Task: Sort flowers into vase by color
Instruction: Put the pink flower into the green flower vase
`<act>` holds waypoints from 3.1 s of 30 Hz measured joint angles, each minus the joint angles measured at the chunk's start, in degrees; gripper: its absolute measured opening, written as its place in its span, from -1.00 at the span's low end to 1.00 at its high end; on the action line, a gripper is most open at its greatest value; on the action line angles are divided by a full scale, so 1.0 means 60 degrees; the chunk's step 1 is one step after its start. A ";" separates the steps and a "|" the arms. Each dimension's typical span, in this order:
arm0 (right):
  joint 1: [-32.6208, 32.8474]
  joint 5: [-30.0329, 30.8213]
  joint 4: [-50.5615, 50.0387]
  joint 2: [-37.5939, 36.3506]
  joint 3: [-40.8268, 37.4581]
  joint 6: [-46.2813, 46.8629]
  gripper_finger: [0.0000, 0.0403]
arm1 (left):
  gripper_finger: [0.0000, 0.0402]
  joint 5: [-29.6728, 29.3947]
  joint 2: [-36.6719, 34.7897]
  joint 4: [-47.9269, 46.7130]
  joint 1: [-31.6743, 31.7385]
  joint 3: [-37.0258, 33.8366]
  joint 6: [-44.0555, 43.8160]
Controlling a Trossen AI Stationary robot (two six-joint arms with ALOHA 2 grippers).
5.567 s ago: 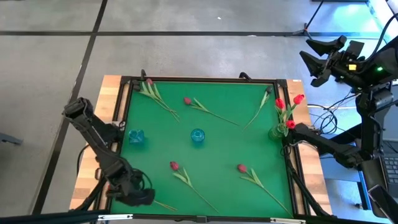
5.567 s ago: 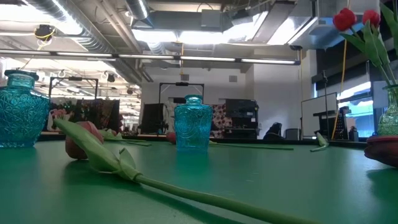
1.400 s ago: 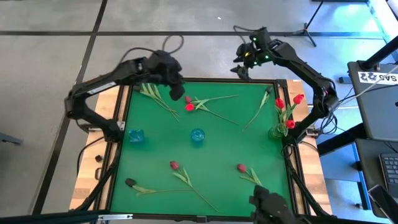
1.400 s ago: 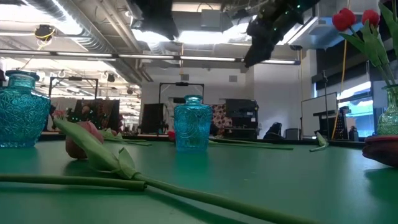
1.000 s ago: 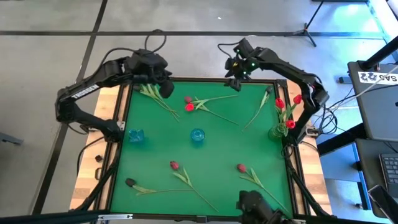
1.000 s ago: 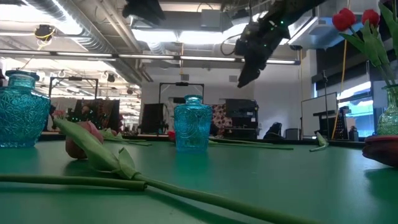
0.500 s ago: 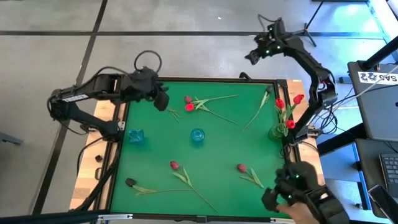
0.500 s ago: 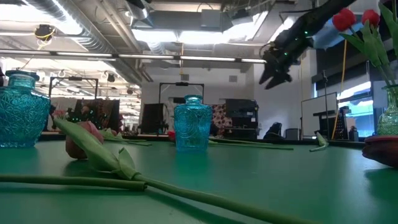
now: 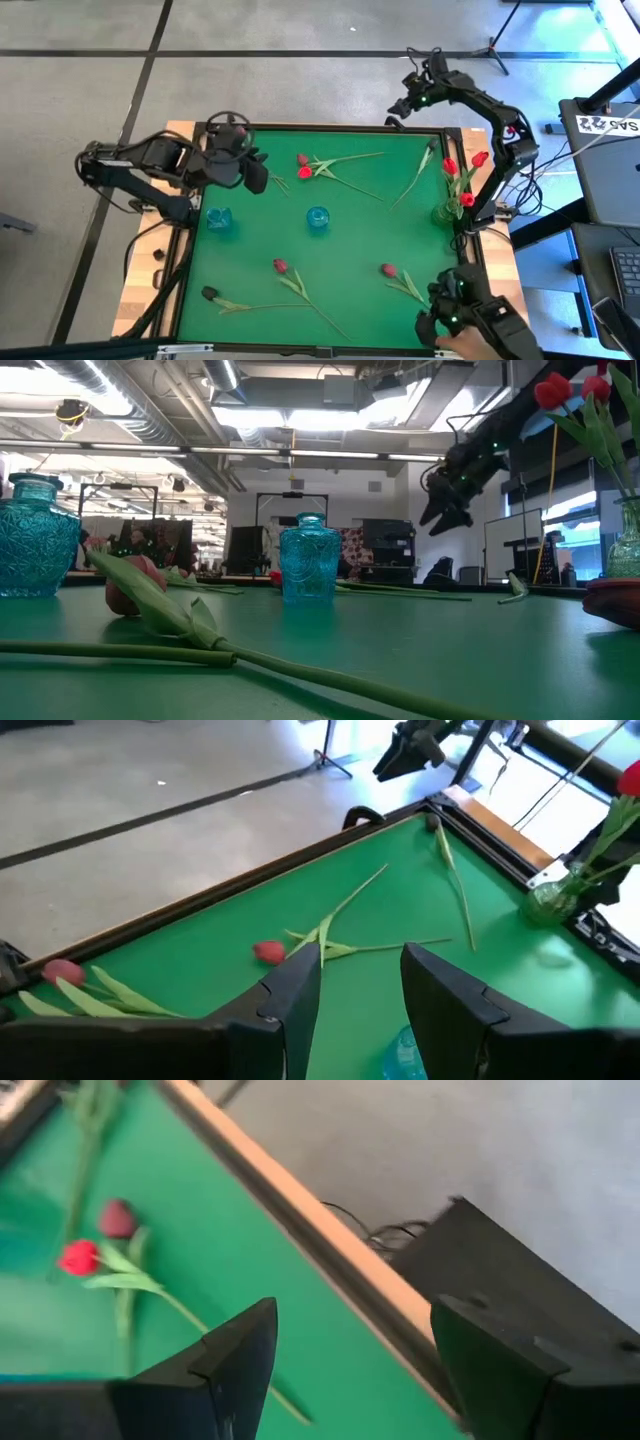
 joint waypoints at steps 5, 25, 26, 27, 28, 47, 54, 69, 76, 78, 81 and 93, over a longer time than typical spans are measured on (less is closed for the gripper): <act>0.0610 -0.0410 0.0162 -0.0162 0.0024 0.0204 0.31 | -0.32 -0.0760 0.0000 -0.0446 -0.0519 0.0000 -0.0603; 0.5171 0.2976 -0.1965 -0.3631 0.0029 -0.1776 0.31 | -0.32 -0.1142 0.0058 -0.1044 -0.0680 0.0000 -0.1267; 0.5499 0.3414 -0.1991 -0.3842 0.0029 -0.1771 0.31 | -0.32 -0.1191 0.0058 -0.1041 -0.0680 0.0000 -0.1267; 0.5863 0.3803 -0.2005 -0.4034 0.0029 -0.1750 0.31 | -0.32 -0.1236 0.0071 -0.1037 -0.0680 0.0000 -0.1268; 0.6232 0.4107 -0.2027 -0.4225 0.0029 -0.1689 0.31 | -0.32 -0.1304 0.0088 -0.1034 -0.0680 0.0000 -0.1276; 1.3481 1.0823 -0.4919 -0.5570 0.0036 0.1637 0.31 | -0.32 -0.1397 0.0936 -0.0771 -0.0683 -0.0004 -0.1518; 1.5570 1.2878 -0.5846 -0.5052 0.0029 0.3359 0.31 | -0.32 -0.1583 0.0918 -0.0837 -0.0683 -0.0004 -0.1085; 1.5973 1.3575 -0.4598 -0.2886 -0.0424 0.4240 0.31 | -0.32 -0.1641 0.0766 -0.2042 -0.1357 -0.0004 -0.0610; 1.5973 1.4222 -0.4767 -0.1595 -0.0956 0.4494 0.31 | -0.32 -0.1791 0.0707 -0.2636 -0.1780 -0.0004 -0.0600; 1.5973 1.4271 -0.4907 -0.1363 -0.0976 0.4774 0.31 | -0.32 -0.1798 0.0707 -0.2719 -0.1902 -0.0004 -0.0605; 1.5973 1.4454 -0.5033 -0.1182 -0.0976 0.5300 0.31 | -0.32 -0.1798 0.0708 -0.2879 -0.2049 -0.0004 -0.0704; 1.4008 1.3956 -0.4888 -0.1305 -0.0976 0.5160 0.31 | -0.32 -0.2144 0.0710 -0.3084 -0.2155 -0.0004 -0.1234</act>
